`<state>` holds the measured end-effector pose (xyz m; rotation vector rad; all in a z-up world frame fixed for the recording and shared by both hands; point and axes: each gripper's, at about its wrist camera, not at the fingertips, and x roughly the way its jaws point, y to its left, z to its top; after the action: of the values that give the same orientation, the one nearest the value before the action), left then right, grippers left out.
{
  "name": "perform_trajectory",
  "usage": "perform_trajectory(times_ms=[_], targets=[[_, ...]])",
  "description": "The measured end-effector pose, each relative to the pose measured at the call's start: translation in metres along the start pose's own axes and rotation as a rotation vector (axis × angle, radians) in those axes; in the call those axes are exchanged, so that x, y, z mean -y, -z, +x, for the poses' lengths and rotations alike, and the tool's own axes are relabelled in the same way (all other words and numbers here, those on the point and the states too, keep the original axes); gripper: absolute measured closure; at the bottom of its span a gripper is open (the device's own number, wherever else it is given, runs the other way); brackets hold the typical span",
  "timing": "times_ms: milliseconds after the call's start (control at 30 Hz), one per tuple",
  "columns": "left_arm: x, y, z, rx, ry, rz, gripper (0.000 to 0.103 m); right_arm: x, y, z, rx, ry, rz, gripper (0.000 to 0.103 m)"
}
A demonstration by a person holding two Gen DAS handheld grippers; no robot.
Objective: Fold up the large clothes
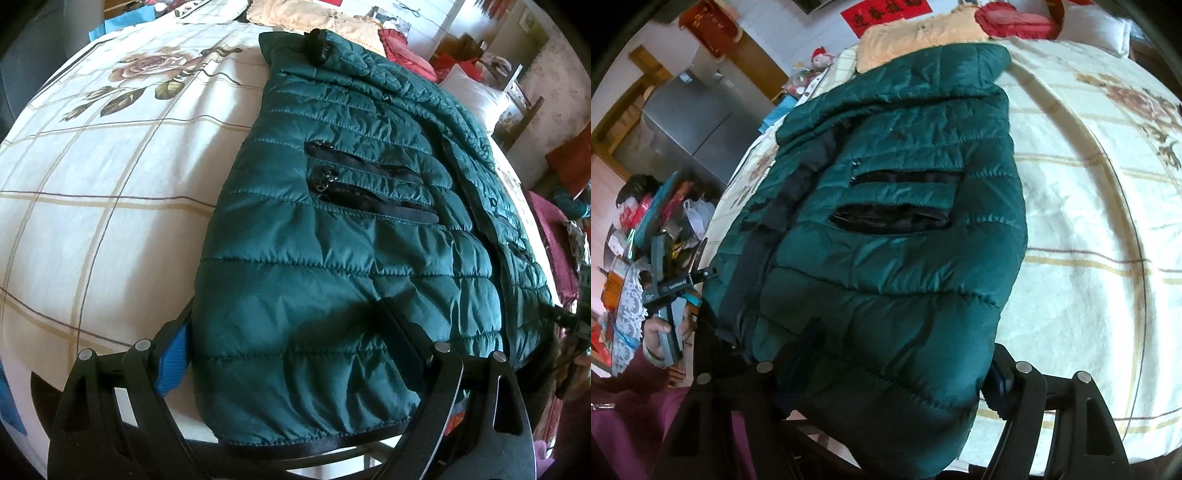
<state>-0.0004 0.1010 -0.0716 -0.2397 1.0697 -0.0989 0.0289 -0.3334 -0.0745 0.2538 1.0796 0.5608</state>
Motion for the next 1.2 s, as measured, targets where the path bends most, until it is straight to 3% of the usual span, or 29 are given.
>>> perform_trajectory(times_ms=[200,267,333,500,567,633,767,1000,1200], targets=[[0.005,0.001,0.002,-0.003,-0.001,0.035,0.007,-0.005,0.004,0.004,0.038,-0.007,-0.015,0.024],[0.005,0.001,0.002,-0.003,0.011,0.040,0.009,-0.007,0.004,0.002,0.040,-0.006,-0.028,0.041],[0.006,0.002,0.000,-0.001,0.019,0.044,0.022,-0.006,0.002,-0.002,0.058,-0.014,-0.017,0.059],[0.002,0.001,-0.004,0.012,0.018,0.021,0.043,0.000,-0.003,-0.012,0.099,-0.059,0.020,0.074],[0.002,0.001,-0.006,0.020,0.009,0.022,0.051,-0.004,-0.005,-0.015,0.111,-0.056,0.003,0.076],[0.004,0.000,-0.012,0.038,-0.007,0.043,0.067,-0.006,-0.007,-0.019,0.124,-0.052,-0.013,0.078],[0.005,-0.005,-0.025,0.054,0.019,0.073,0.083,-0.013,-0.017,-0.033,0.170,-0.074,-0.034,0.081],[0.003,-0.015,-0.035,0.051,0.099,0.044,0.088,-0.025,-0.037,-0.057,0.259,-0.124,-0.052,0.082],[0.004,-0.034,-0.053,0.093,0.161,0.023,0.089,-0.028,-0.046,-0.068,0.301,-0.123,-0.058,0.082]])
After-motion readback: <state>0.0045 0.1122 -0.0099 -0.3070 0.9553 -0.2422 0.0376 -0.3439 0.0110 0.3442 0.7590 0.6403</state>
